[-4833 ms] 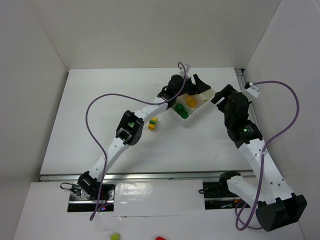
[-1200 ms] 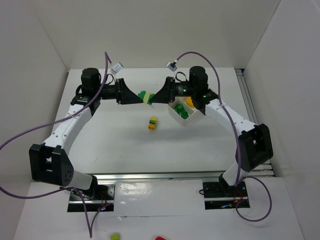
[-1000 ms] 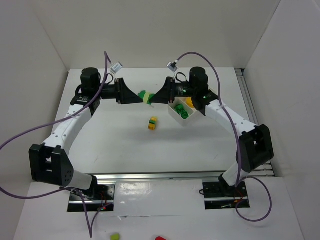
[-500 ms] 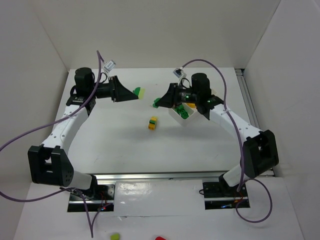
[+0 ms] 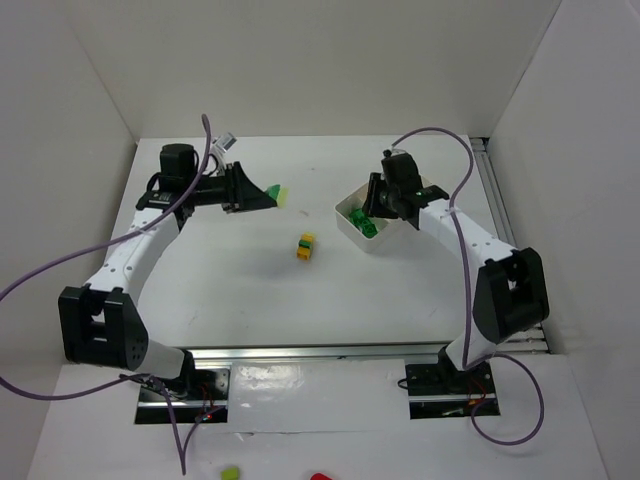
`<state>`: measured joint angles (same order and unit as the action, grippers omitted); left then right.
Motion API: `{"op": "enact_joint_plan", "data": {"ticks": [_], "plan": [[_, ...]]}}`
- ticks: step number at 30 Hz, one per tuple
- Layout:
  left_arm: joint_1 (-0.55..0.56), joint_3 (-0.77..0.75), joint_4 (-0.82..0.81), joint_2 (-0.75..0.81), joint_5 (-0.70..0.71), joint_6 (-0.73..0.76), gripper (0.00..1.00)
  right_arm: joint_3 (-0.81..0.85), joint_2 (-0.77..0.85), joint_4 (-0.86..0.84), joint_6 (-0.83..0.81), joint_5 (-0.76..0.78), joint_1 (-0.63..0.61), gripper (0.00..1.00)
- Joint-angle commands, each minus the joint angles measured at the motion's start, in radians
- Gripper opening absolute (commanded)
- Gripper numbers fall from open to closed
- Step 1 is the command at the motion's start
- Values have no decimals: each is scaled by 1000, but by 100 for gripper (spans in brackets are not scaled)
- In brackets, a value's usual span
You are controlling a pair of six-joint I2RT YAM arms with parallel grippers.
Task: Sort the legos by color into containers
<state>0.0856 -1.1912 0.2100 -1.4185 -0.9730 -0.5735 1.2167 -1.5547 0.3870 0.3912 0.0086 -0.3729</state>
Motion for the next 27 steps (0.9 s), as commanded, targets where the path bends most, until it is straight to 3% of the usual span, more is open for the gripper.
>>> {"op": "enact_joint_plan", "data": {"ticks": [1, 4, 6, 7, 11, 14, 16, 18, 20, 21, 22, 24, 27], "plan": [[22, -36, 28, -22, 34, 47, 0, 41, -53, 36, -34, 119, -1, 16], [45, -36, 28, -43, 43, 58, 0, 23, -65, 16, -25, 142, -1, 24], [54, -56, 28, -54, 43, 58, 0, 23, -91, 3, -25, 142, -1, 38], [65, -56, 28, -63, 43, 67, 0, 36, -91, 3, -25, 133, -1, 53], [74, -74, 37, -73, 43, 67, 0, 69, -87, 35, -25, 133, -1, 72], [74, -96, 37, -82, 20, 77, 0, 112, -53, 67, -34, 133, -1, 74], [85, -105, 37, -82, -4, 87, 0, 121, 5, 55, -43, 107, -1, 64], [85, -105, 5, -82, -86, 87, 0, 92, 101, -20, -84, -91, 11, 61], [85, -105, -26, -82, -133, 87, 0, 34, 155, -167, -95, -305, 40, 68], [85, -93, -64, -71, -168, 66, 0, 24, 178, -209, -104, -523, 40, 73], [85, -93, -82, -71, -184, 66, 0, 24, 179, -249, -85, -606, 40, 81], [94, -93, -109, -62, -204, 50, 0, 24, 160, -322, -34, -802, 40, 85], [94, -93, -121, -62, -204, 38, 0, 24, 125, -463, 38, -954, 40, 86]]}}
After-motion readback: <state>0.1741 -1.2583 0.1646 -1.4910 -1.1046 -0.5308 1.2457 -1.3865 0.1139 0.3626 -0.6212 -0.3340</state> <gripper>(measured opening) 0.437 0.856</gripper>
